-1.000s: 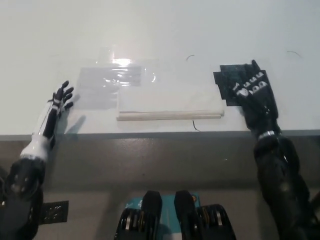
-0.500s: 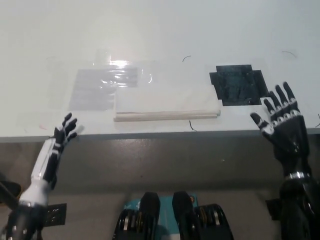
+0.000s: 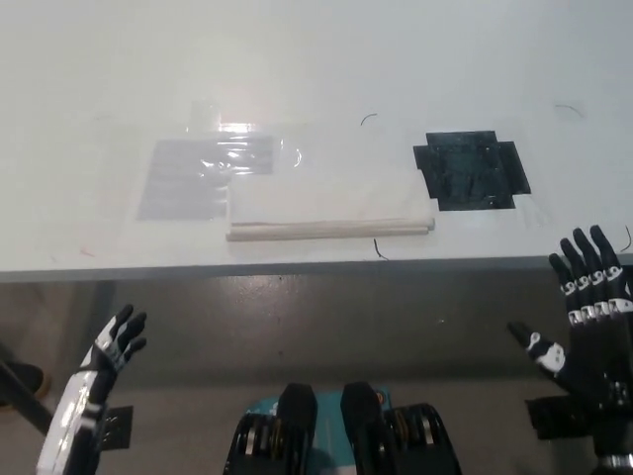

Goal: A stack of napkins is kept in the middle of the table close to the robot and the robot places both its hands sideways on the stack. Then it moves its hands away from each other while pressing down on the napkins to make them smooth

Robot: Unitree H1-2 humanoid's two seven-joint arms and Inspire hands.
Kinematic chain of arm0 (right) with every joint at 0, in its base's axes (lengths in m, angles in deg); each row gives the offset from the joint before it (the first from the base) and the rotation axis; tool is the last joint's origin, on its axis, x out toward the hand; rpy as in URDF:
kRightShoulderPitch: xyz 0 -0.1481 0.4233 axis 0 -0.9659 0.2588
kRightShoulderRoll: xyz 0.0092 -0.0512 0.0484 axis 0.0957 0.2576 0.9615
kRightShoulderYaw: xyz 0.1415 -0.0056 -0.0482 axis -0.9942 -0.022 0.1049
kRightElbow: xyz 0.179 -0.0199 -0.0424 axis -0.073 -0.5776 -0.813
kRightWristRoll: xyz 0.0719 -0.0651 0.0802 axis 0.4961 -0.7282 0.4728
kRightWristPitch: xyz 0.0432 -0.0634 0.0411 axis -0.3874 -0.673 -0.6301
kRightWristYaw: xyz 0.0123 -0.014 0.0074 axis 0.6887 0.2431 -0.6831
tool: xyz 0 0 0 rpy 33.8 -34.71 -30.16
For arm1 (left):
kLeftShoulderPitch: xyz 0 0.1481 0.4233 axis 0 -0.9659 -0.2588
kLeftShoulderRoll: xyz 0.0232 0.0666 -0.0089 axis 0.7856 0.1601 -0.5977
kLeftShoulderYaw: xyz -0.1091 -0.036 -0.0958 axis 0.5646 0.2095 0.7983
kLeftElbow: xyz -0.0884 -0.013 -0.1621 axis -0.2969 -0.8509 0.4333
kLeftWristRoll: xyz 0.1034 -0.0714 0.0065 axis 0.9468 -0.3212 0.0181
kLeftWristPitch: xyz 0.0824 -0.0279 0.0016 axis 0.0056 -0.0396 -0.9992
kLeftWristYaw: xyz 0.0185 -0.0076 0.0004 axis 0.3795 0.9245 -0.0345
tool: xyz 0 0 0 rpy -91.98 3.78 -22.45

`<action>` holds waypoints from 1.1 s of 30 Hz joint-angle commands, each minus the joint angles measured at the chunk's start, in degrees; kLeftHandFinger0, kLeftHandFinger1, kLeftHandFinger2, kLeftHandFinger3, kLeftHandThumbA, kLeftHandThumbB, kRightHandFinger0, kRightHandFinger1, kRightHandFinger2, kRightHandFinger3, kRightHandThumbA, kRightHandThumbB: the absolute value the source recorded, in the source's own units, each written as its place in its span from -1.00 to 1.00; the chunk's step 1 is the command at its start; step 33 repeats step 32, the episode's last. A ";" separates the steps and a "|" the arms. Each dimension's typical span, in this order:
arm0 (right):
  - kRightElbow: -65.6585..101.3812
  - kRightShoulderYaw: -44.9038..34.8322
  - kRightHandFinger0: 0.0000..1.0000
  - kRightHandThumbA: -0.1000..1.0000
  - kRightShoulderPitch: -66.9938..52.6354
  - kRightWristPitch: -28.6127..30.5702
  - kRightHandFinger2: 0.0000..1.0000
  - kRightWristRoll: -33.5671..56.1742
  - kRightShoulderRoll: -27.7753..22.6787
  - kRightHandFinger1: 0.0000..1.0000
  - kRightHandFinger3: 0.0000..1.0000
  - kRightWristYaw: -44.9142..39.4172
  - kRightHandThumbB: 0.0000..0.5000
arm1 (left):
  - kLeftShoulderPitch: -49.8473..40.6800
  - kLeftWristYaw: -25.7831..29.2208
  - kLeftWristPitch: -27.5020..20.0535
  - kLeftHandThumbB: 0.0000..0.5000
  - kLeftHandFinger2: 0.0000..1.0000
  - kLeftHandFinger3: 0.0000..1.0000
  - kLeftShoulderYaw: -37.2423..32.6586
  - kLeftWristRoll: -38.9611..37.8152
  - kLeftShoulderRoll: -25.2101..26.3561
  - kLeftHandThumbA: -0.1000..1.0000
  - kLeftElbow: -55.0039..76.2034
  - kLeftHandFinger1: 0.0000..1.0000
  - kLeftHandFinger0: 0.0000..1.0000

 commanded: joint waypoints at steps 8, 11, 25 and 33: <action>6.43 5.91 1.00 1.00 -4.64 6.91 1.00 -15.30 0.95 1.00 1.00 4.36 -0.04 | -1.08 -2.87 -0.26 0.31 1.00 1.00 -0.89 -6.81 0.62 1.00 1.07 1.00 1.00; -1.01 5.26 1.00 1.00 -2.33 6.61 1.00 -11.27 0.49 1.00 1.00 4.90 0.08 | 1.20 -1.92 -0.06 0.29 1.00 1.00 0.06 -5.74 0.61 1.00 -0.84 1.00 1.00; -6.37 5.01 1.00 1.00 -0.08 6.64 1.00 -9.64 -1.17 1.00 1.00 6.91 -0.15 | 3.87 -1.95 2.41 0.30 1.00 1.00 1.33 -6.27 0.55 1.00 -2.24 1.00 1.00; -6.06 5.19 1.00 1.00 -1.71 6.66 1.00 -6.48 -1.36 1.00 1.00 6.39 -0.20 | 5.03 -1.27 2.05 0.15 1.00 1.00 1.64 -4.91 0.38 1.00 -3.47 1.00 1.00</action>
